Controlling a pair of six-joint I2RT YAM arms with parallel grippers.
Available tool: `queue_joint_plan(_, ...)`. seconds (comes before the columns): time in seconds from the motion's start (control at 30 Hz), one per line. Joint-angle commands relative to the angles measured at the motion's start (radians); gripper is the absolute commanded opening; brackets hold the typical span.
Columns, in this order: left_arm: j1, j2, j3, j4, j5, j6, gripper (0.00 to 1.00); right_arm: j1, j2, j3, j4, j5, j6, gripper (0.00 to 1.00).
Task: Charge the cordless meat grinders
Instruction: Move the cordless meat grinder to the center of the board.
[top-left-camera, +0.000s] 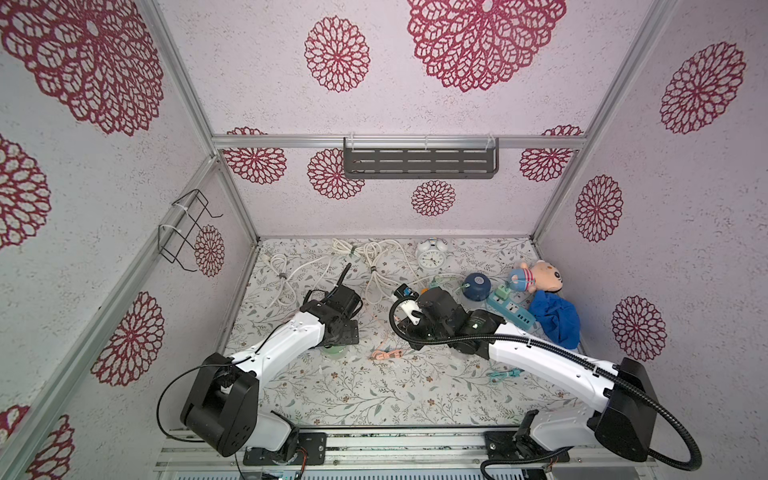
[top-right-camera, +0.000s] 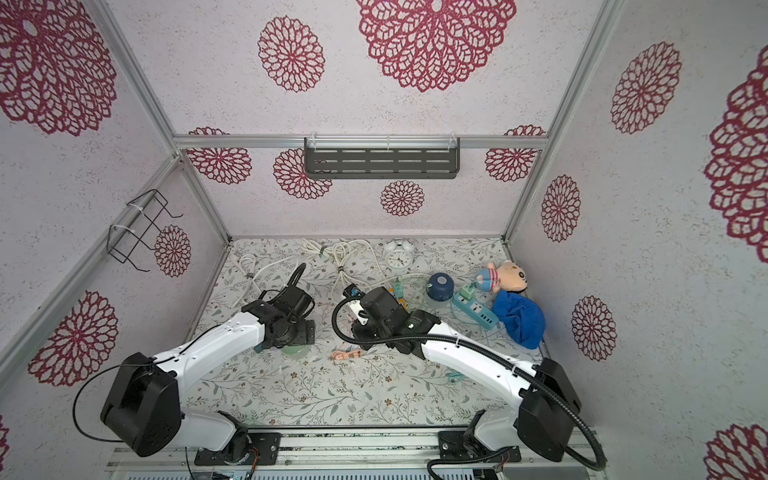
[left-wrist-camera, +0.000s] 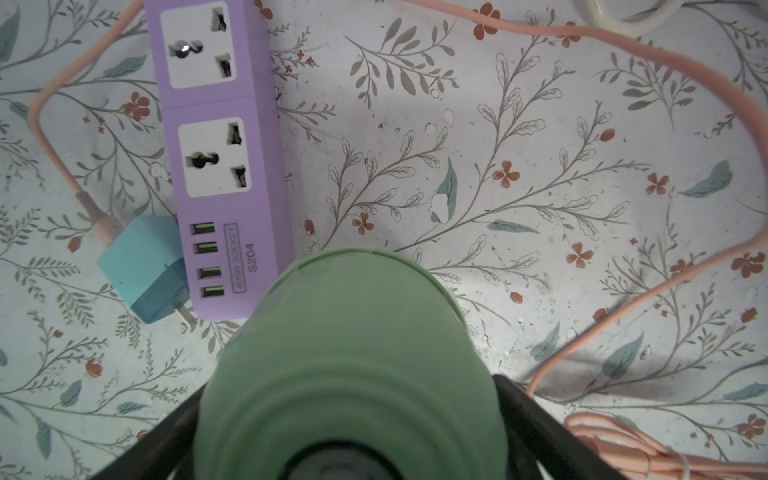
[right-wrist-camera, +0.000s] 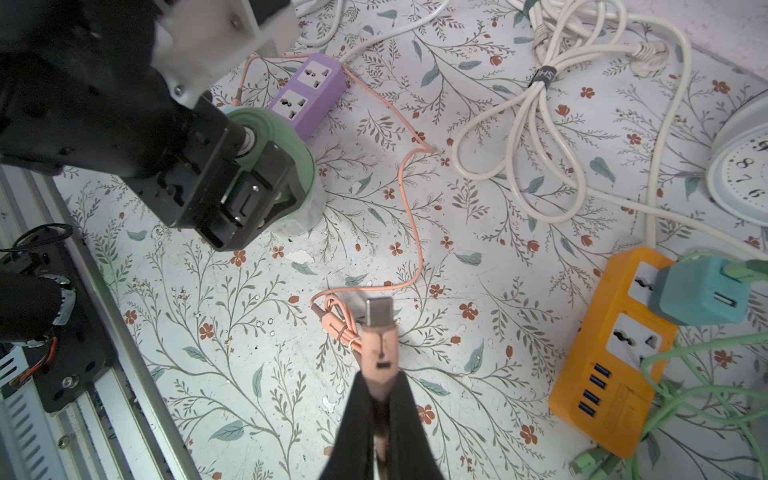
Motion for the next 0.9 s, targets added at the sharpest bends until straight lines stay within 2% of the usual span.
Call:
queue_joint_plan(0.0,0.000,0.026,0.030,0.021,0.024,0.017,0.99,-0.006,-0.046,-0.010,0.017,0.012,0.019,0.00)
queue_joint_plan(0.27,-0.066,0.030,0.051,0.017,0.028,-0.014,0.87,-0.020,-0.063,-0.038,0.026,0.019,0.018,0.00)
queue_joint_plan(0.43,-0.142,0.051,0.081,0.010,0.028,-0.067,0.86,-0.047,-0.085,-0.068,0.032,0.016,0.016,0.00)
queue_joint_plan(0.5,-0.174,0.061,0.090,0.019,0.028,-0.087,0.88,-0.062,-0.097,-0.082,0.034,0.009,0.017,0.00)
queue_joint_plan(0.6,-0.196,0.054,0.084,0.049,0.036,-0.110,0.98,-0.087,-0.112,-0.106,0.043,-0.017,0.022,0.00)
queue_joint_plan(0.8,-0.201,-0.101,0.030,0.100,0.011,-0.111,0.97,-0.120,-0.110,-0.126,0.049,-0.060,0.026,0.00)
queue_joint_plan(0.87,-0.212,-0.200,-0.002,0.116,-0.046,-0.095,0.97,-0.134,-0.097,-0.125,0.059,-0.085,0.029,0.00)
